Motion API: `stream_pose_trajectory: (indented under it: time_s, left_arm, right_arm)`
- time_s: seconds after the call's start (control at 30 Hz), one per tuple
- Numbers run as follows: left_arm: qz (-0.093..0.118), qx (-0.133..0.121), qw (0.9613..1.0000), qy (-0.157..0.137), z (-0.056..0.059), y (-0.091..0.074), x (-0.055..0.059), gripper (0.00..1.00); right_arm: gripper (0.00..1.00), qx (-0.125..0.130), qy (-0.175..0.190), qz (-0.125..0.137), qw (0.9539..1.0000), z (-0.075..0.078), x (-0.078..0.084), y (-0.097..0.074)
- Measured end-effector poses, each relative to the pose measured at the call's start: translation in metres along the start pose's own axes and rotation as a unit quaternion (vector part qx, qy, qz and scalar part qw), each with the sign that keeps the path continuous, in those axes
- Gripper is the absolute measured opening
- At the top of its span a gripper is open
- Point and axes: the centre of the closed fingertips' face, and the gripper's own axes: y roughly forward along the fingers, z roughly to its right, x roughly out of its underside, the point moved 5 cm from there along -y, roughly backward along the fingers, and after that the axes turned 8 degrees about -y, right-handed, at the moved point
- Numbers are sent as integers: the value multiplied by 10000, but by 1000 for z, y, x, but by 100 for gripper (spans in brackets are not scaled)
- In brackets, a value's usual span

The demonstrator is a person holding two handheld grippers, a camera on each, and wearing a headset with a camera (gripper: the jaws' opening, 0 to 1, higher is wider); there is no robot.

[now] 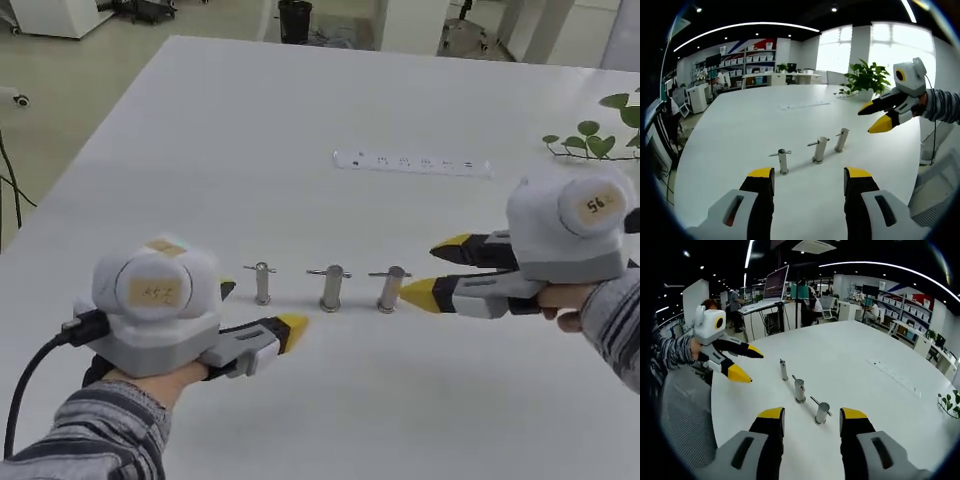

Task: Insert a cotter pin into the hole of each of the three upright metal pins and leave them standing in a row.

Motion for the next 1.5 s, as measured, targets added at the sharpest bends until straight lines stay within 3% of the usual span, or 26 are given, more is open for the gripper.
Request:
stream_pose_trajectory:
  time_s: [0.3, 0.4, 0.47, 0.67, 0.8, 1.2, 1.4, 1.5]
  left_arm:
    - [108, -69, 9999, -24, 0, -20, -9, 62]
    - [159, -63, 9998, -38, 1, -29, -10, 65]
    - [316, -59, 9994, -98, 1, -33, -12, 66]
    - [315, -220, 9992, -140, -3, -42, -8, 68]
    - [326, -278, 9989, -169, -2, -44, -7, 74]
    - [266, -306, 9991, -148, 1, -45, 2, 89]
    - [278, -372, 9988, -166, 1, -48, 4, 95]
    - [168, -403, 9990, -107, 1, -50, 8, 97]
  right_arm:
    - [50, 263, 474, 290, 9981, -18, -2, -23]
    - [55, 356, 760, 347, 9959, -23, 1, -26]
    - [57, 405, 897, 436, 9942, -26, 3, -28]
    - [66, 776, 1063, 422, 9904, -31, 15, -24]
    - [72, 859, 1268, 517, 9868, -35, 17, -25]
    - [88, 949, 1277, 577, 9856, -53, 22, -31]
    - [94, 982, 1438, 700, 9822, -57, 22, -32]
    - [96, 1059, 1463, 681, 9812, -57, 22, -29]
